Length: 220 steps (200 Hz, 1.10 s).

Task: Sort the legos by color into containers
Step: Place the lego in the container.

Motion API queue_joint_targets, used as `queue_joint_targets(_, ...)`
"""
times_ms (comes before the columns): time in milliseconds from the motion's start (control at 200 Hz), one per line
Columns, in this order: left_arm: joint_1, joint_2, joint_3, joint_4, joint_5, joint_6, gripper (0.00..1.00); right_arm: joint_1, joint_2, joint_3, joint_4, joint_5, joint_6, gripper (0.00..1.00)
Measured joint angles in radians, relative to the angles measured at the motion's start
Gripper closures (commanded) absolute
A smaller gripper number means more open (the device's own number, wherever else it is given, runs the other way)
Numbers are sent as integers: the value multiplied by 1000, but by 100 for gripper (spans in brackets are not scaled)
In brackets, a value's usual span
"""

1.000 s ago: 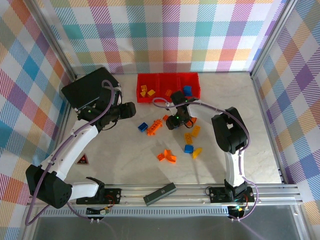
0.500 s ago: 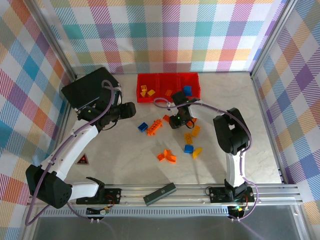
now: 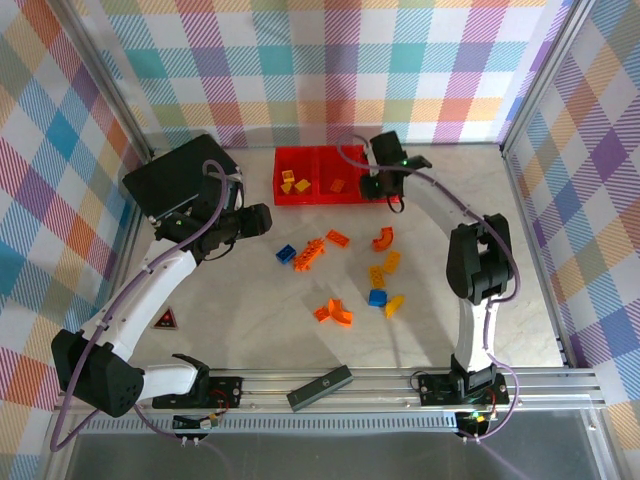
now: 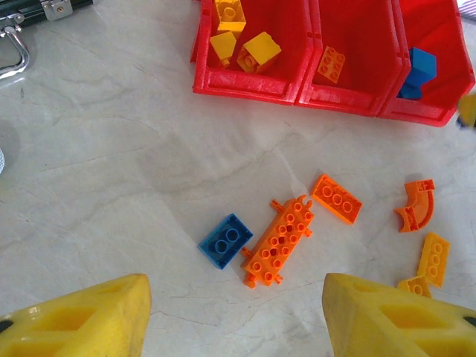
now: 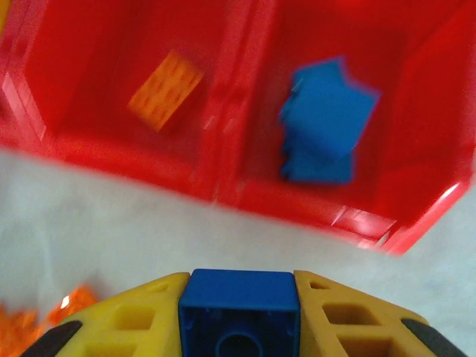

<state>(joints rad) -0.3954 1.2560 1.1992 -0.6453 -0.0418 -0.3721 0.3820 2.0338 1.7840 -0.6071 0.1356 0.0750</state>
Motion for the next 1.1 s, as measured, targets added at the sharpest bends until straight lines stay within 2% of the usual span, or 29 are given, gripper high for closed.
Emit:
queue_joint_targets(205,0,-24,0,-22,9,-23,37,-25,175,211,-42,72,58,72)
queue_joint_targets(420,-2,-93,-42,-48,31,-40,37,-25,308,338,-103,96,88,67)
queue_joint_targets(795,-2,-126,-82,-84,34,-59,37,-28,328,422,-143,92,122,45)
queue_joint_targets(1100,-3,-124,-84,-87,34,-58,36,-29,311,422,-182,56,134,44)
